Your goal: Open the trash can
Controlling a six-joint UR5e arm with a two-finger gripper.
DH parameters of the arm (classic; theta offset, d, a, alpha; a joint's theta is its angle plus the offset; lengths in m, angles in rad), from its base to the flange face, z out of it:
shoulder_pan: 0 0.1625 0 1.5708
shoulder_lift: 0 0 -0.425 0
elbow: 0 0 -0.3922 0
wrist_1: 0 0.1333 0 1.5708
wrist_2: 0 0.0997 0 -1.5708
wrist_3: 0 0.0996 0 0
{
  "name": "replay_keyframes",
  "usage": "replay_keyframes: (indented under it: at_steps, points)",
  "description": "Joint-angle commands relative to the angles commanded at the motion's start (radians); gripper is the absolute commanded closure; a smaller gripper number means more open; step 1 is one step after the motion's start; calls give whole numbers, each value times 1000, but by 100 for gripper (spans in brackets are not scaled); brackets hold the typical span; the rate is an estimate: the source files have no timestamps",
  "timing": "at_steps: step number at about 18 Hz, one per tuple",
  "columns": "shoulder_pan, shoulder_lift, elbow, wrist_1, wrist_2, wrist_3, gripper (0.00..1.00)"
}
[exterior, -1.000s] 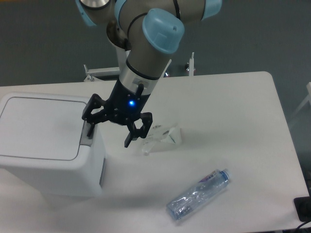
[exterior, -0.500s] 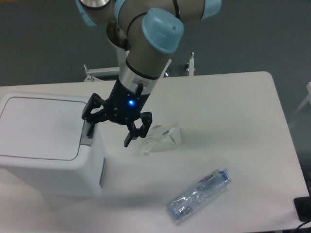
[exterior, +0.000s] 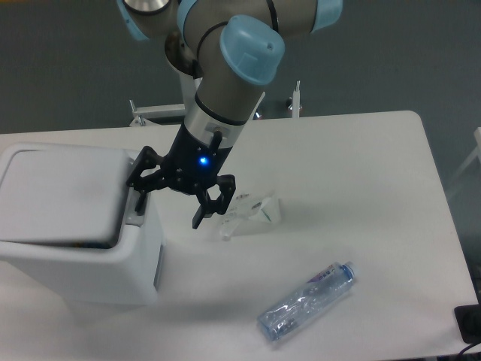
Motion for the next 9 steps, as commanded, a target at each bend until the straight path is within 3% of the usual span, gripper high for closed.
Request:
replay_keyframes:
  at_steps: [9]
  points:
    - [6,0,37,0,-2,2,0]
